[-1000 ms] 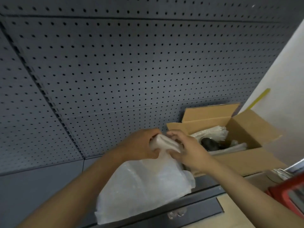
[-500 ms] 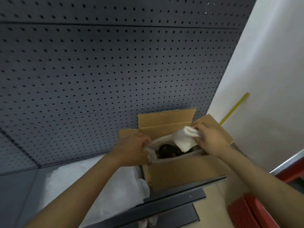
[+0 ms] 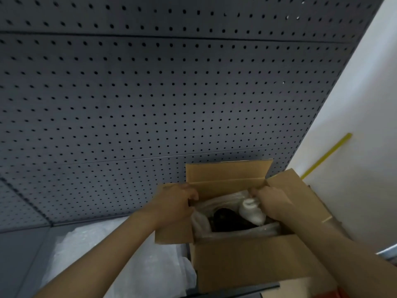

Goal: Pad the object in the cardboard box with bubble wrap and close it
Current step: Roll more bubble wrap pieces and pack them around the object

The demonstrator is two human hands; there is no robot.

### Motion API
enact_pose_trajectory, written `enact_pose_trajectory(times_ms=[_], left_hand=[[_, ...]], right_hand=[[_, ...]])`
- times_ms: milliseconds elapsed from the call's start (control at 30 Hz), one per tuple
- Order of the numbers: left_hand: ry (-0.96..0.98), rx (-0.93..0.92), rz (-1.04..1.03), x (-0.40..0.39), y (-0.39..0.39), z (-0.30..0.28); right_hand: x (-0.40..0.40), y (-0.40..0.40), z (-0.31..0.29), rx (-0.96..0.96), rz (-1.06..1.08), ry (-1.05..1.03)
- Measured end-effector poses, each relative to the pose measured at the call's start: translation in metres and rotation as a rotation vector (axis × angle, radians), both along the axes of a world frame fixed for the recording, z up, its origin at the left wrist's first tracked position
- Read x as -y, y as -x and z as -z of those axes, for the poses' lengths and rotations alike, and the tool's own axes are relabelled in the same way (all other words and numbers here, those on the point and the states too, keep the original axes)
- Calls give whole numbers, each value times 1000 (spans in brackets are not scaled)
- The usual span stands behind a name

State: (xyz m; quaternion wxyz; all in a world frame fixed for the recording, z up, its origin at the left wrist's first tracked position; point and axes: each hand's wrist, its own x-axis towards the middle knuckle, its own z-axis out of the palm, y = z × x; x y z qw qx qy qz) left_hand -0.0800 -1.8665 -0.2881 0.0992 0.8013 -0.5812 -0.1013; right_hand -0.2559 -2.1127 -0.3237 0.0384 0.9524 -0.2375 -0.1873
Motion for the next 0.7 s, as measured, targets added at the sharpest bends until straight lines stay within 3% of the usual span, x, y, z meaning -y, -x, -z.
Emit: enact_pose_trajectory(times_ms=[333, 500, 700], left_hand=[[-37, -49, -56, 11, 6, 7], [-27, -41, -133, 15, 20, 10], [-62, 12, -202, 22, 36, 14]], right_hand=[[13, -25, 32, -62, -48, -33], [17, -30, 48, -239, -108, -127], [31, -25, 54, -187, -210, -76]])
